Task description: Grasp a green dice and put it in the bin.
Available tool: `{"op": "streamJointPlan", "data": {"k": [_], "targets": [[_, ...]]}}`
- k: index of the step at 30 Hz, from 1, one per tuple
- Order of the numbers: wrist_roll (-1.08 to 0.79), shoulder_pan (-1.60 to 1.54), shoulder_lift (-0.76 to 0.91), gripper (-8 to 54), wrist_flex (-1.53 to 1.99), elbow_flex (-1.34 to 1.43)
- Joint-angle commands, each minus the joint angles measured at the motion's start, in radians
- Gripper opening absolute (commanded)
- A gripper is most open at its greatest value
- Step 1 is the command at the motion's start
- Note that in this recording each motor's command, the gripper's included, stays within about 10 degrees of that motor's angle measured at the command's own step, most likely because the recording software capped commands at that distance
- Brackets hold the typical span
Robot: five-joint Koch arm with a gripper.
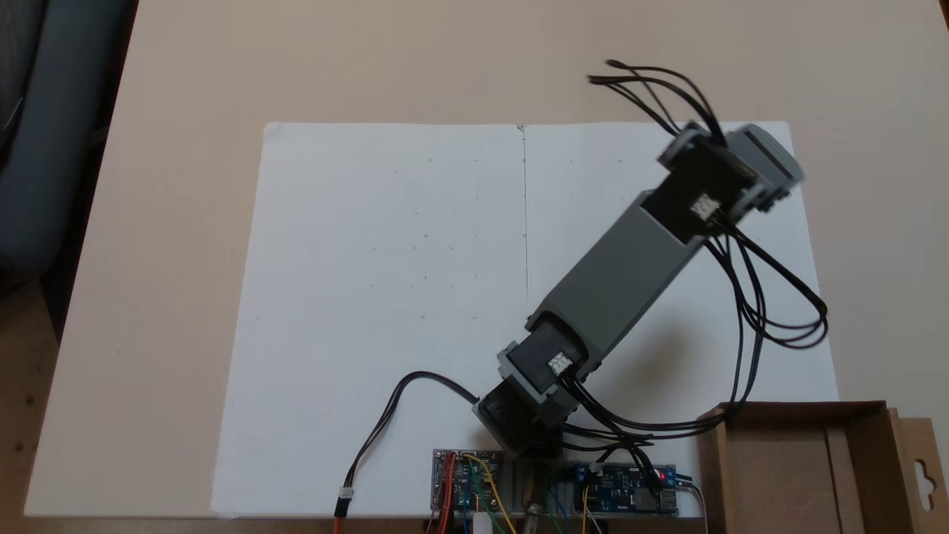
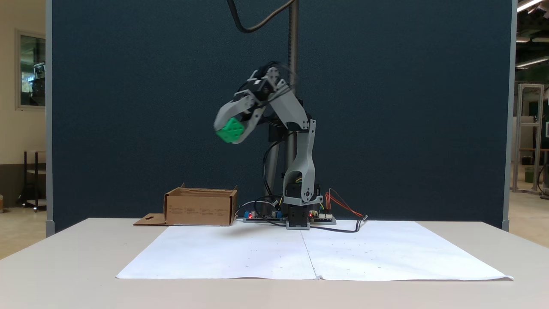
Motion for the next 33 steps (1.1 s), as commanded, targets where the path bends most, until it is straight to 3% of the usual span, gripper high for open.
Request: {"op": "streamJointPlan", "data": {"k": [1, 5, 15, 22, 32, 33], "targets": [[-0.074, 0.072, -0.006, 12.1, 0.046, -0.052], [-0.109, 0.347, -0.123, 12.1, 0.100, -0.127], [-0.190, 0.695, -0.218, 12.1, 0.186, -0.130], [-0.319, 0.842, -0.313, 12.1, 0.175, -0.120], [-0.330, 0.888, -0.364, 12.1, 0.199, -0.100], [-0.330, 0.882, -0.368, 17.4, 0.202, -0.089]]}}
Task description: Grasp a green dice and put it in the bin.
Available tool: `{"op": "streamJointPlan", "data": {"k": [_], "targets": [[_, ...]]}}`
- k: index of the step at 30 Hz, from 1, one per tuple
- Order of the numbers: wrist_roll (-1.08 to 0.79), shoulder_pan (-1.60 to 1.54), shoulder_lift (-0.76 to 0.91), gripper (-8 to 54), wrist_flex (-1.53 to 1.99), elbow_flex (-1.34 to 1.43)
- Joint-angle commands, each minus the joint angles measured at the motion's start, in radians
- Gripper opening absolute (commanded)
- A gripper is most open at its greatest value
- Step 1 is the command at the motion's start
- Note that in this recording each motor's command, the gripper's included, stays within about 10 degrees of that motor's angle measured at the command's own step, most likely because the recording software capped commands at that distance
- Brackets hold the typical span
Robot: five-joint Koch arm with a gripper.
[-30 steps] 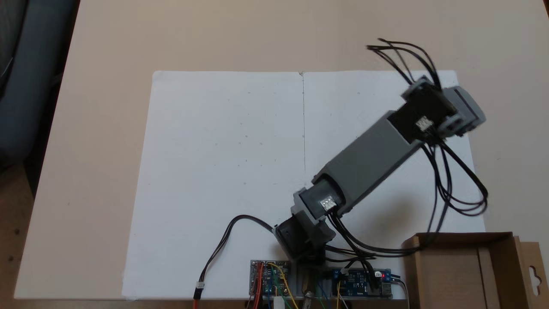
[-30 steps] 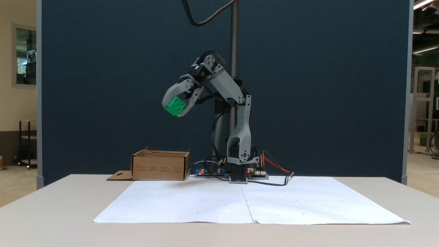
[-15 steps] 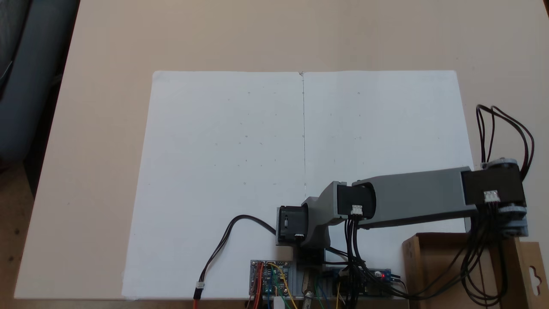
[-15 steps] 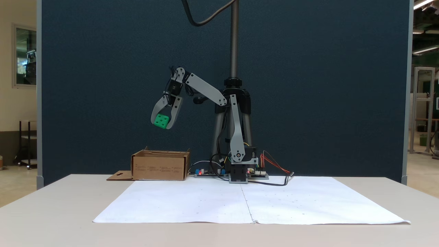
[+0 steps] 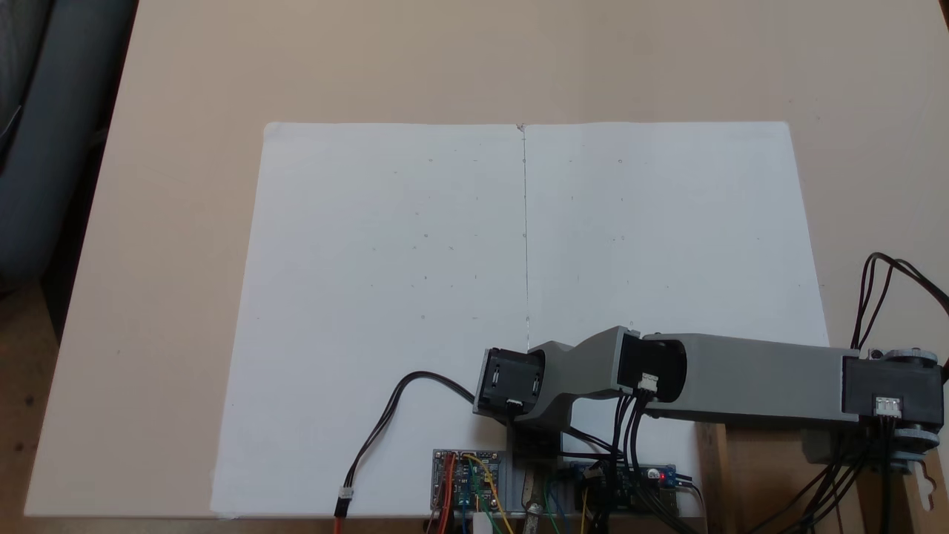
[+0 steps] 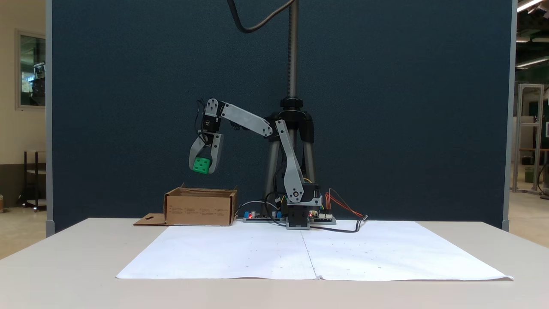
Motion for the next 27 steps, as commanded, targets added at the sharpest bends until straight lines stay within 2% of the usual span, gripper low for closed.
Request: {"op": "streamJointPlan", "data": {"k": [1, 5, 9, 13, 14, 20, 27], "targets": [[-0.094, 0.002, 0.009, 29.9, 0.095, 0.018], [-0.078, -0.008, 0.006, 43.9, 0.100, 0.057], [-0.041, -0.026, 0.006, 43.7, 0.100, 0.060], [0.115, -0.109, 0.031, 43.7, 0.066, 0.028], [0.190, -0.169, 0.067, 43.2, 0.064, -0.009], [0.367, -0.522, 0.179, 42.7, -0.011, -0.052], [0.382, -0.896, 0.268, 42.8, -0.336, 0.032]]}}
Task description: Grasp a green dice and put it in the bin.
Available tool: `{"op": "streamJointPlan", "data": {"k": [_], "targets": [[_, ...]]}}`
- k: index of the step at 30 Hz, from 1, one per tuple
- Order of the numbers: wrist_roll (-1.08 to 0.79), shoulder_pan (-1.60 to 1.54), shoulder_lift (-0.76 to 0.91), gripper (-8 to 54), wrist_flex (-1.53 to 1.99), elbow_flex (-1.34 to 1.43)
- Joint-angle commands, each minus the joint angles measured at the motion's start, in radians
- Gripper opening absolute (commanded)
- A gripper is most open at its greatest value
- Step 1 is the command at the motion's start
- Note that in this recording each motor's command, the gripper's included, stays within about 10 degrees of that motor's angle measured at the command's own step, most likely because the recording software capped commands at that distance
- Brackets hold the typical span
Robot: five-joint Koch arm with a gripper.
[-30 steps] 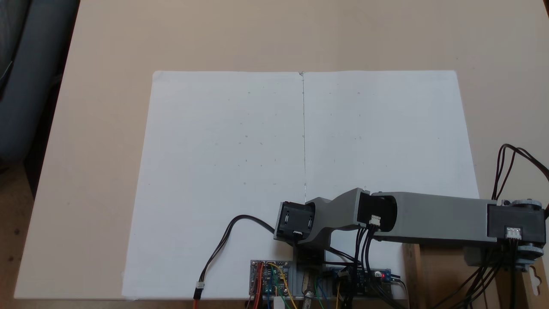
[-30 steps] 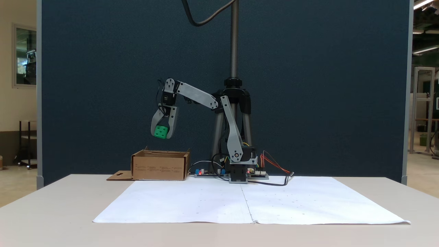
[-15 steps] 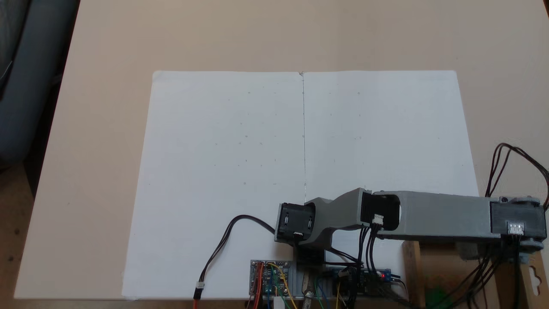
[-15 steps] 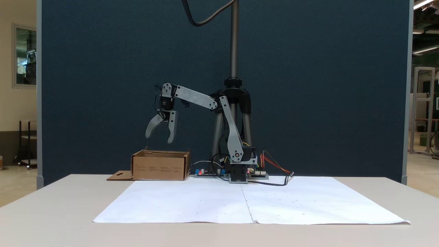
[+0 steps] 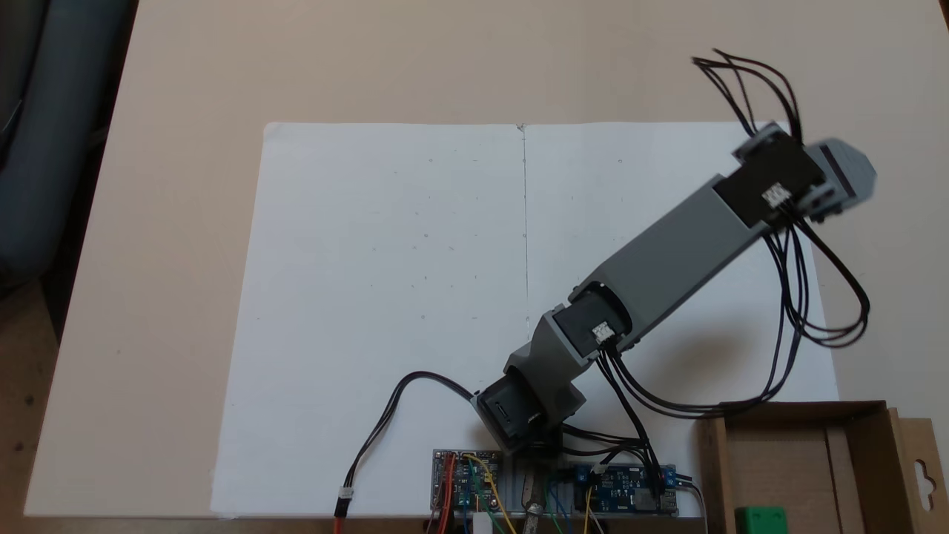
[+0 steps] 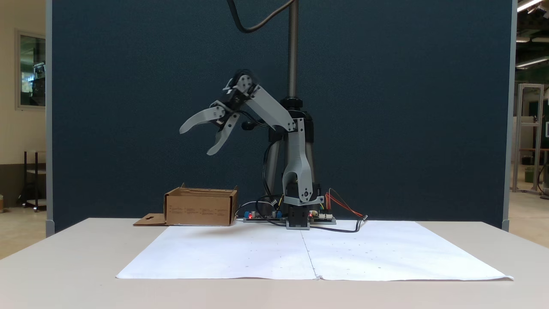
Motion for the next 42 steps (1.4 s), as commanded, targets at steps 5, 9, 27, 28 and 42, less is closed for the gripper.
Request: {"op": "streamJointPlan", "data": {"k": [5, 9, 27, 28, 42], "targets": [[0.054, -0.305, 0.147, 42.9, -0.323, 0.156], [-0.009, -0.491, 0.256, 44.0, -0.486, 0.336], [-0.364, -0.841, 0.500, 48.0, -0.719, 0.721], [-0.362, -0.854, 0.522, 48.1, -0.757, 0.802], [-0.164, -0.870, 0.563, 50.3, -1.265, 1.519]]}}
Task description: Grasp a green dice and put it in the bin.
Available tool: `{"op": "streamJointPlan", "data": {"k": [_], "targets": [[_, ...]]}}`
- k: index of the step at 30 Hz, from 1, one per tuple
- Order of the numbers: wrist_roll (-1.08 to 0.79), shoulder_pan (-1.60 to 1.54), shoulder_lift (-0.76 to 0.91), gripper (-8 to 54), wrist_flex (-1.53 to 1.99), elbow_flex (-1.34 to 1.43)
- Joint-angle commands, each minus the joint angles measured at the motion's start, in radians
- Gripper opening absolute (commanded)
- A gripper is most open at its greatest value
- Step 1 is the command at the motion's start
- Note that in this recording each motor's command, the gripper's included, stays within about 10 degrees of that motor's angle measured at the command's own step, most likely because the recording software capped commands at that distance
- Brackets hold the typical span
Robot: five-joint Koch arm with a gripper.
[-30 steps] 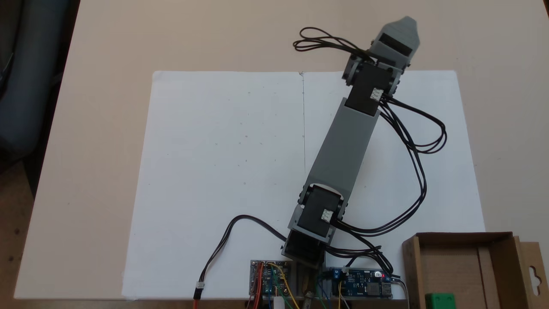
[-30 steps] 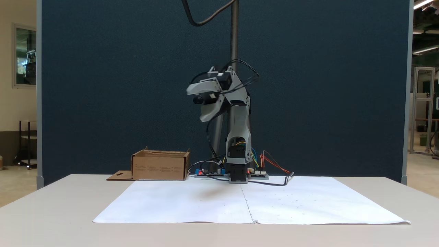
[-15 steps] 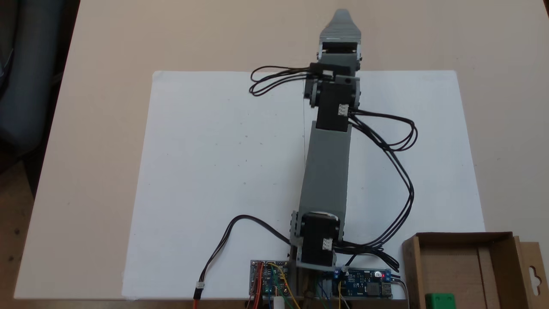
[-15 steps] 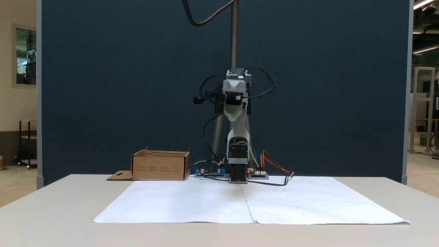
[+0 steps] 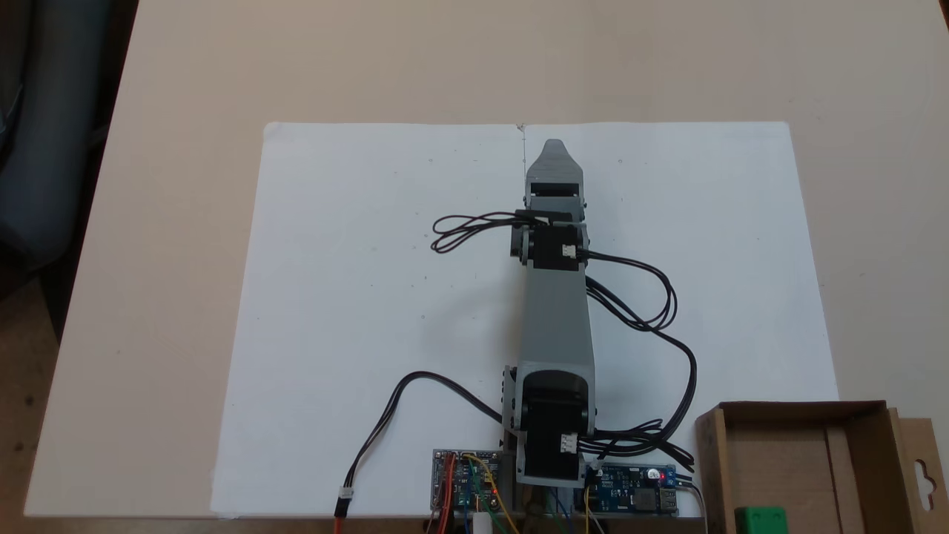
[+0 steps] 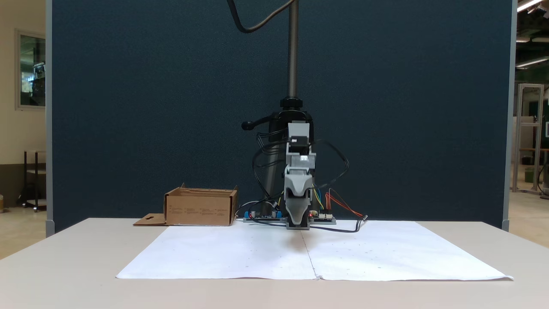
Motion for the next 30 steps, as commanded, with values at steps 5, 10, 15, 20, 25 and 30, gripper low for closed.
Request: {"op": "streamJointPlan", "data": {"k": [5, 10, 15, 20, 25, 30], "targets": [[0.074, -0.031, 0.069, 49.9, -0.306, 0.199], [0.074, -0.032, 0.100, 49.9, -0.478, 0.417], [0.074, -0.044, 0.164, 49.9, -0.707, 0.620], [0.074, -0.052, 0.252, 50.0, -0.920, 0.761], [0.074, -0.049, 0.324, 49.9, -1.083, 0.761], [0.069, -0.049, 0.377, 47.5, -1.236, 0.761]]}}
